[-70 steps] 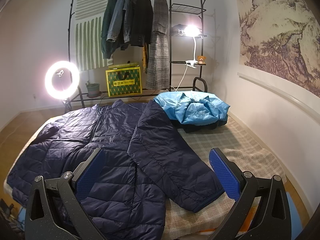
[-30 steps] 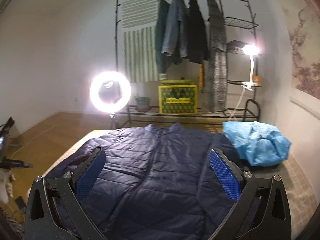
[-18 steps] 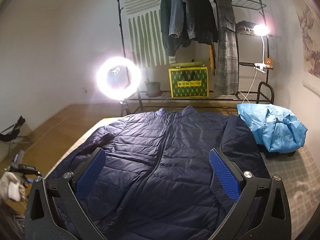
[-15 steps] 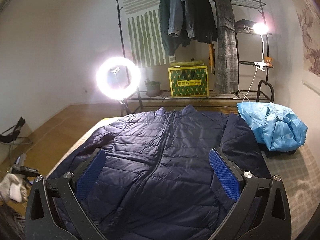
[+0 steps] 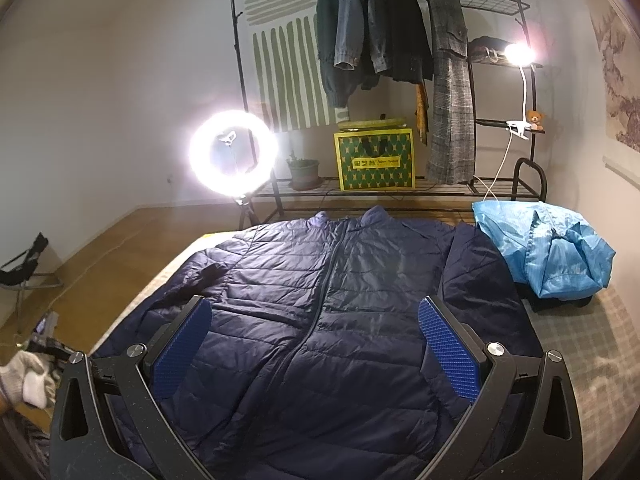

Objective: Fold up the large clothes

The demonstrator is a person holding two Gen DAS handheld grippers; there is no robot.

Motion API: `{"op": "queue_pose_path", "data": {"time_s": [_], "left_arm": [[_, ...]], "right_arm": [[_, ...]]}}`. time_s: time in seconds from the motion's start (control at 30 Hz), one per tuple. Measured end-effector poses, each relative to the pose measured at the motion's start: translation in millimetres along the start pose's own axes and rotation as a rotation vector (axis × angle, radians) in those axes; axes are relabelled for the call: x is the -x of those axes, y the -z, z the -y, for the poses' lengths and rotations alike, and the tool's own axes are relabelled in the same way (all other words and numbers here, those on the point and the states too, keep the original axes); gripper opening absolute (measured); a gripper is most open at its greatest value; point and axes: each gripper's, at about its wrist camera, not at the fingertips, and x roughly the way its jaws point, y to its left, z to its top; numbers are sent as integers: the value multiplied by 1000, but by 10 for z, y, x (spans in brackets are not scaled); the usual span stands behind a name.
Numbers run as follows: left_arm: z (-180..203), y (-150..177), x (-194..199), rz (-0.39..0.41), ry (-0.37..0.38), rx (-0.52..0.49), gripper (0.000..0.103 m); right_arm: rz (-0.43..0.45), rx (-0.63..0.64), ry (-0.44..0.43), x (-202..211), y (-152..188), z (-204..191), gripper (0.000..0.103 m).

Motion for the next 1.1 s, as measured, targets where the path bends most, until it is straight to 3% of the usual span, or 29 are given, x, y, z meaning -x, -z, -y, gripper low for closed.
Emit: {"op": "queue_pose_path", "data": {"time_s": [0.13,0.23,0.43,0.63,0.83,1.0,1.1], "left_arm": [[304,-23,381,143,37,-85,7],[628,-3,752,252,112,-153,7],[1528,172,1272,356,268,-330,7],[2692,366,1300,325,382,-519,7],[3855,760,902,227,442,-646,7],[4424,975,367,114,448,-690,7],[4596,1074,140,89,431,-719,7]], "right_arm": [[-6,2,2,-20,15,0,103],[-7,18,12,-37,24,-15,103],[-23,52,11,-121,54,-53,102],[-49,42,14,-244,60,34,102],[-85,3,17,-396,33,203,102],[-109,-30,32,-555,-15,362,102],[-122,-62,43,-618,-28,454,102]]}}
